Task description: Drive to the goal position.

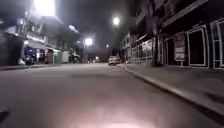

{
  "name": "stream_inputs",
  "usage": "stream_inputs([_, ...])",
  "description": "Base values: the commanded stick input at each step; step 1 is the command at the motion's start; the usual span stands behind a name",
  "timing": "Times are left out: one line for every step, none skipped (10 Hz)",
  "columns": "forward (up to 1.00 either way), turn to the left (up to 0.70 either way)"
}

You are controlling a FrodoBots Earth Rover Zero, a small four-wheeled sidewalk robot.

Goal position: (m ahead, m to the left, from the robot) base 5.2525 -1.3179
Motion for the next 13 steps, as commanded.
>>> stream_inputs([1.00, 0.00])
stream_inputs([1.00, 0.00])
stream_inputs([1.00, 0.00])
stream_inputs([1.00, 0.00])
stream_inputs([1.00, 0.00])
stream_inputs([1.00, 0.00])
stream_inputs([1.00, 0.00])
stream_inputs([1.00, 0.00])
stream_inputs([1.00, 0.00])
stream_inputs([1.00, 0.00])
stream_inputs([1.00, 0.00])
stream_inputs([1.00, 0.00])
stream_inputs([1.00, 0.00])
